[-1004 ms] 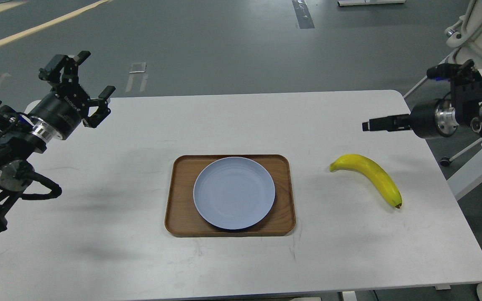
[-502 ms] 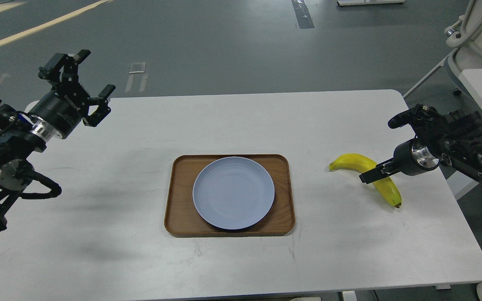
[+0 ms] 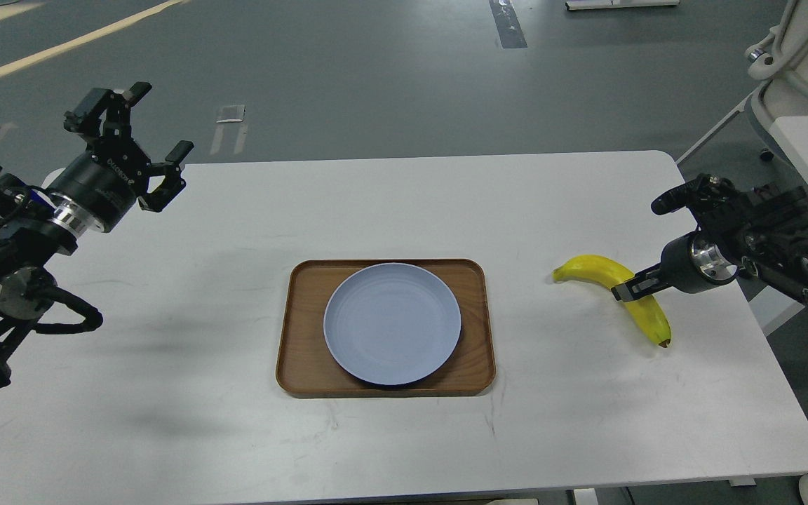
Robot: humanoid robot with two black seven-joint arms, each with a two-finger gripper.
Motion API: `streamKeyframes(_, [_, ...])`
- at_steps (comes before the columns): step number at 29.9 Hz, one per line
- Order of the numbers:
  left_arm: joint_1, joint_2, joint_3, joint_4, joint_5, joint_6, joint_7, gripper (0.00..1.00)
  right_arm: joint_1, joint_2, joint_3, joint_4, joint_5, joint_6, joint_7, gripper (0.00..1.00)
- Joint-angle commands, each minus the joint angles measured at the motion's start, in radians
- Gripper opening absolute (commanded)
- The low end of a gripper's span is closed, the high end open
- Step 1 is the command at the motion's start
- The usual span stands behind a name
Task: Place banana on plate with both arms
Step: 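Lift the banana with the right gripper and carry it over the plate, then lower the banana onto the blue plate and release it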
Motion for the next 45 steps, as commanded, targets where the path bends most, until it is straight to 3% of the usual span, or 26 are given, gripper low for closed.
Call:
streamKeyframes(1, [-0.001,0.001,-0.001,0.000,0.000,0.000,0.000,0.98,0.075,-0.038,0.008,0.070,0.005,-0.002,0.000,0.00])
streamKeyframes(5, [-0.001,0.000,-0.001,0.000,0.000,0.000,0.000,0.98,0.214,-0.060,0.011,0.186,0.020,0.003,0.000,0.00])
streamKeyframes(9, [-0.001,-0.002,-0.001,0.000,0.000,0.000,0.000,0.98,0.297,-0.010,0.012,0.244,0.057,0.005,0.000,0.00])
streamKeyframes(15, [-0.009,0.001,-0.003,0.000,0.000,0.000,0.000,0.98,0.314,0.225,0.003,0.224,0.161,0.005,0.000,0.00])
streamKeyframes(23, [-0.011,0.003,-0.003,0.000,-0.002,0.000,-0.001,0.98,0.236,0.507,-0.005,0.061,0.166,0.005,0.000,0.00])
streamKeyframes(35, [-0.011,0.023,-0.004,-0.001,-0.002,0.000,-0.001,0.98,0.179,0.532,-0.068,-0.002,0.172,0.005,0.000,0.00])
streamKeyframes(36, [-0.011,0.023,-0.004,0.000,-0.002,0.000,-0.001,0.98,0.179,0.532,-0.068,-0.002,0.172,0.005,0.000,0.04])
streamKeyframes(38, [-0.011,0.023,-0.004,0.000,-0.002,0.000,-0.001,0.98,0.178,0.532,-0.066,-0.002,0.188,0.005,0.000,0.26])
streamKeyframes(39, [-0.011,0.023,-0.004,0.000,-0.002,0.000,-0.001,0.98,0.178,0.532,-0.066,0.000,0.212,0.005,0.000,0.44])
streamKeyframes(42, [-0.011,0.023,-0.004,0.000,-0.002,0.000,-0.001,0.98,0.179,0.532,-0.066,0.001,0.256,0.005,0.000,0.53])
streamKeyframes(44, [-0.011,0.023,-0.004,-0.001,-0.002,0.000,-0.001,0.98,0.179,0.532,-0.066,0.000,0.264,0.005,0.000,0.69])
streamKeyframes(45, [-0.011,0.023,-0.004,-0.001,-0.003,0.000,-0.001,0.98,0.179,0.532,-0.066,0.000,0.266,0.005,0.000,0.85])
